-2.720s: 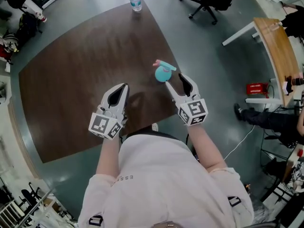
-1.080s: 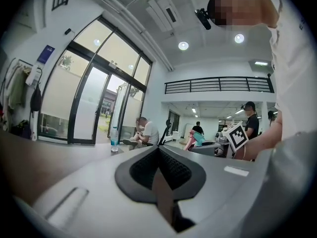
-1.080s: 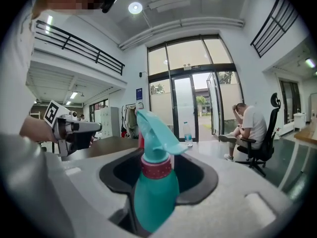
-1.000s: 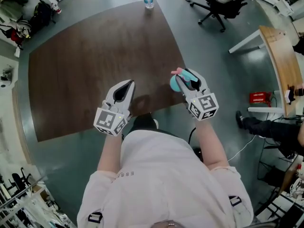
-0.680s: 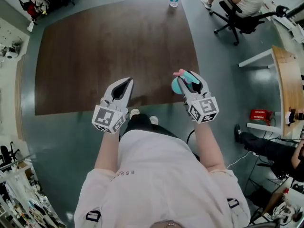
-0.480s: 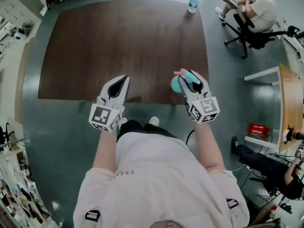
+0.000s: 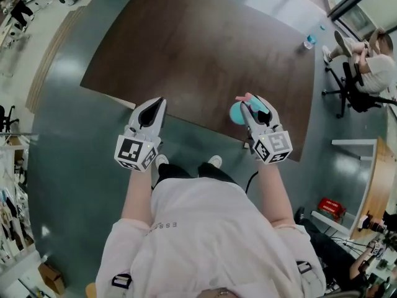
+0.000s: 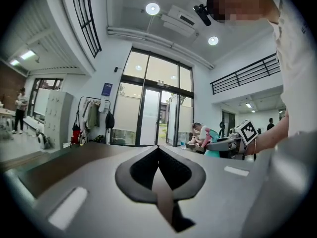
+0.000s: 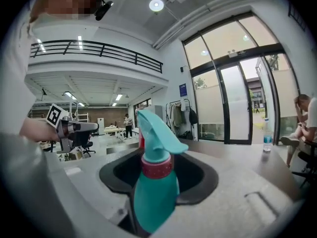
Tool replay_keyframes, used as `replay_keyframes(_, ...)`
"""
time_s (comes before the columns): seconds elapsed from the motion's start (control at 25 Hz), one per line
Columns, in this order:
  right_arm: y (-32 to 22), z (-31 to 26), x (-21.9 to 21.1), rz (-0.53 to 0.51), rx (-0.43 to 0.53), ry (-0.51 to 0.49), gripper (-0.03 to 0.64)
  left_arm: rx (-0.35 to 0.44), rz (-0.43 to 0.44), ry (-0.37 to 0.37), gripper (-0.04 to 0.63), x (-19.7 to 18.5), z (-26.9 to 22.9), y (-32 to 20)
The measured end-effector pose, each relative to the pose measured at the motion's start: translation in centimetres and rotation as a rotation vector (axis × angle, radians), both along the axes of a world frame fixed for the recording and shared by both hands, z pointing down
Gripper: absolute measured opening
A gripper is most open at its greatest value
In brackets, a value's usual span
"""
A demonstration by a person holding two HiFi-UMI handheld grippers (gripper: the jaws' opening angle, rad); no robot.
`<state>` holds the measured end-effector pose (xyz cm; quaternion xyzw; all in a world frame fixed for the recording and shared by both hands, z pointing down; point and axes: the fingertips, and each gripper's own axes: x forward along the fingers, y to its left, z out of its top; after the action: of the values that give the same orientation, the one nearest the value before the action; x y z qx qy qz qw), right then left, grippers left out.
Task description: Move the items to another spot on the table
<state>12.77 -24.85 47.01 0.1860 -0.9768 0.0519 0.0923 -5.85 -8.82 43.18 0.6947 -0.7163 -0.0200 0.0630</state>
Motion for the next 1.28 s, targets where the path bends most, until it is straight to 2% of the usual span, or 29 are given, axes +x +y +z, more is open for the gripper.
replay_keyframes(0.4,9.8,0.3,-18.5,-0.149,0.01,0.012,0.179,0.01,-0.145,0.005,0.015,-16.1,-0.5,12.6)
replay_keyframes(0.68,14.8,0.4,-28.2,-0.266,0.011,0.014,0.179,0.018,-0.231,0.006,0.015,-21.8,-0.6,18.6)
replay_keyframes(1.0,19.7,1.5,-39.2,-0.433,0.002,0.045,0.179,0.014,-0.357,0.048,0.015,-28.5,1.4,23.9)
replay_keyframes(1.12,20.5,1.7,-43.1,-0.488,-0.01,0.037,0.179,0.004,-0.391,0.057,0.015,-31.2,1.9,24.6)
replay_keyframes(1.28,19.1,1.9,-47.3,-0.502,-0.02,0.036,0.179,-0.013,-0.403,0.063,0.015,-34.6,2.1,23.3)
